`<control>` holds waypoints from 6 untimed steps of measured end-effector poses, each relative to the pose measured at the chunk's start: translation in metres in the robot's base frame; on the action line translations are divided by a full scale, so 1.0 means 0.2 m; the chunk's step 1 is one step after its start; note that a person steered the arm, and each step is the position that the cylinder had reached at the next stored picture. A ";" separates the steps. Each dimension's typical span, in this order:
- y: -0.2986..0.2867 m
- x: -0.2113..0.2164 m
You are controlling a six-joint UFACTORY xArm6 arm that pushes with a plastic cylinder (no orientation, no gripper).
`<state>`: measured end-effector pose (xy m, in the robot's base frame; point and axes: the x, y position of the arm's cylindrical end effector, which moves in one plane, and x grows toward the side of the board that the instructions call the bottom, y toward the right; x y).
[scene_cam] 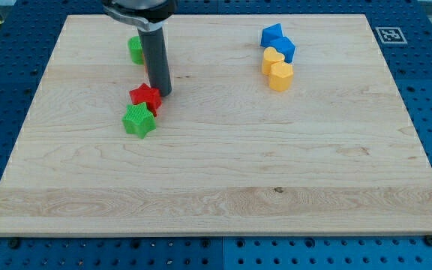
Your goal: Move the red circle below the green circle
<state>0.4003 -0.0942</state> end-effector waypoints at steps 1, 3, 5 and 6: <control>0.02 0.04; 0.07 -0.18; 0.26 -0.30; 0.23 -0.44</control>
<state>0.3128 -0.0488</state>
